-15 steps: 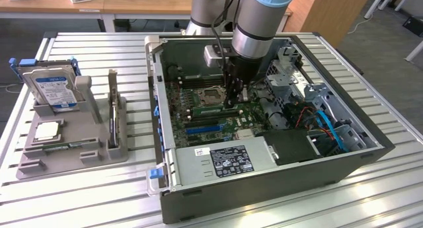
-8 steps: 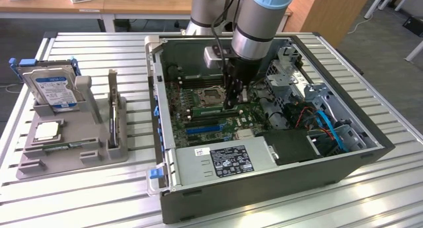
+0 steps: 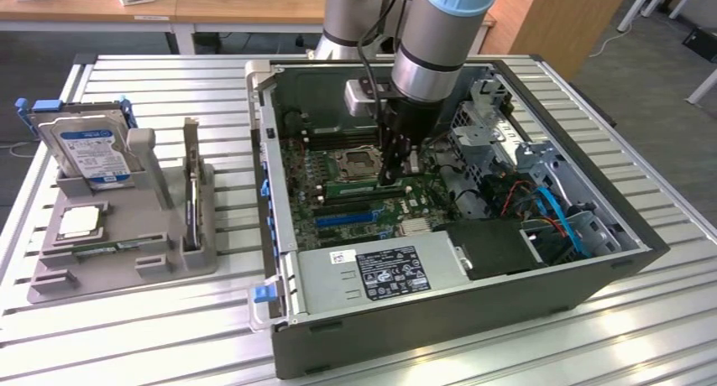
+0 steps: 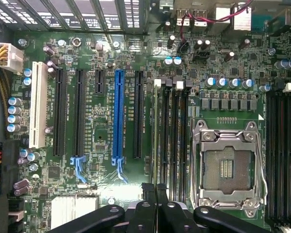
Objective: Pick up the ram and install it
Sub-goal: 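Insert the ram into the slot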
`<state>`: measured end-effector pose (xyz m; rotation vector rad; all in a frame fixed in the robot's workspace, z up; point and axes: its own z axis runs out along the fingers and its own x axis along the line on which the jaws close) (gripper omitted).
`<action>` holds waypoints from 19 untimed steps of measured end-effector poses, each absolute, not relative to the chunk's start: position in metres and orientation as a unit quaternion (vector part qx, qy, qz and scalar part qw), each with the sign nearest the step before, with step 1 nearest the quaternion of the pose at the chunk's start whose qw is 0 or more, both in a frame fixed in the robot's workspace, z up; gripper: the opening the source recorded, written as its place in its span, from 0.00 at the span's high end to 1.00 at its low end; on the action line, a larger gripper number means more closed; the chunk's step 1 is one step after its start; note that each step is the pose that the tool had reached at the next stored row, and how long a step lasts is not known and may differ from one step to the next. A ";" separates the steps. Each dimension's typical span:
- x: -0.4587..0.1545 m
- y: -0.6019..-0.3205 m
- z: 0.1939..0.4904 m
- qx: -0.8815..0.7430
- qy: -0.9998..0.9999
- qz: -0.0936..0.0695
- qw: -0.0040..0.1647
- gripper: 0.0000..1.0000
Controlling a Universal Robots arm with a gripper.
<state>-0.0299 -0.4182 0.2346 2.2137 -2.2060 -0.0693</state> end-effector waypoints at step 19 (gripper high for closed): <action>-0.030 -0.417 0.232 0.708 -0.706 -0.022 0.008 0.88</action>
